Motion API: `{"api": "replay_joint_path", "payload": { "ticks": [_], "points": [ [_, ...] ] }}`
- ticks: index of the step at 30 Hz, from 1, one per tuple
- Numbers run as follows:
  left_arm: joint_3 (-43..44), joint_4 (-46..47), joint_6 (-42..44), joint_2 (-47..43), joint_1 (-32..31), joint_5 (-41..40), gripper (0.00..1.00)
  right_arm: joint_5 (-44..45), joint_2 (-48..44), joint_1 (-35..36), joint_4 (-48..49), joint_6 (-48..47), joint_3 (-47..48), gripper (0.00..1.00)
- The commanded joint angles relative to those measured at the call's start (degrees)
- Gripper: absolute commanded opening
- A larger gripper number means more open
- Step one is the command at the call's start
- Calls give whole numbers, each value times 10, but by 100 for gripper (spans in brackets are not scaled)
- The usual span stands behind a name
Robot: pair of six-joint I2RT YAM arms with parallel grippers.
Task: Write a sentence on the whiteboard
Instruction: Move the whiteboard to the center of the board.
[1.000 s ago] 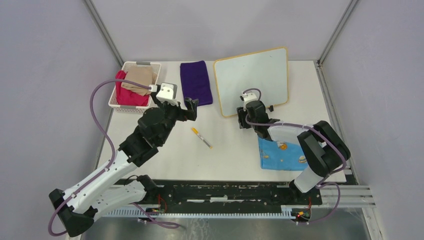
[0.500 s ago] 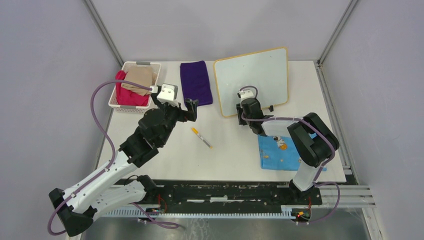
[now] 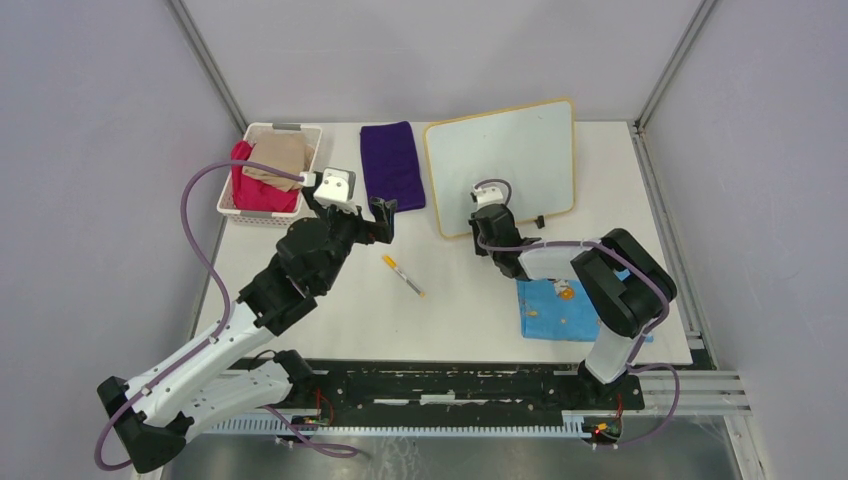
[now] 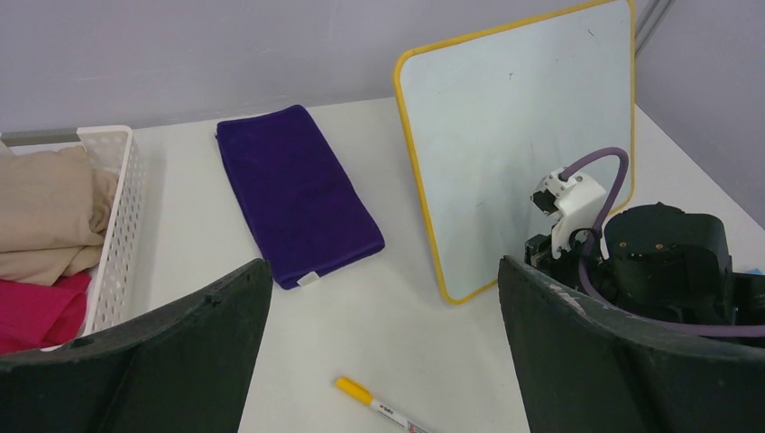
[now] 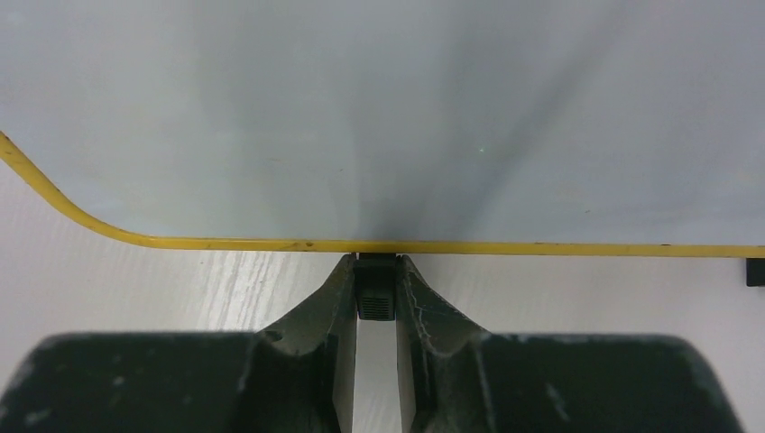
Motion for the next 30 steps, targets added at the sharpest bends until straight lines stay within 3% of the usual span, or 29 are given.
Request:
{"api": "replay_joint_path", "payload": {
  "ticks": [1,14,25,26,30],
  "points": [
    [4,34,24,-10,-3,-10,100,14,-26,37,-1,56,-8,1],
    [10,26,13,-3,-6,-9,100,177,10,152,-124,230,67,0],
    [10,25,15,3,-8,-12,100,196,76,187,-179,268,162,0],
    [10,25,15,3,-8,-12,100,194,80,187,-188,268,165,2],
    [9,25,17,5,-9,-12,100,185,69,187,-180,247,151,32]
  ]
}}
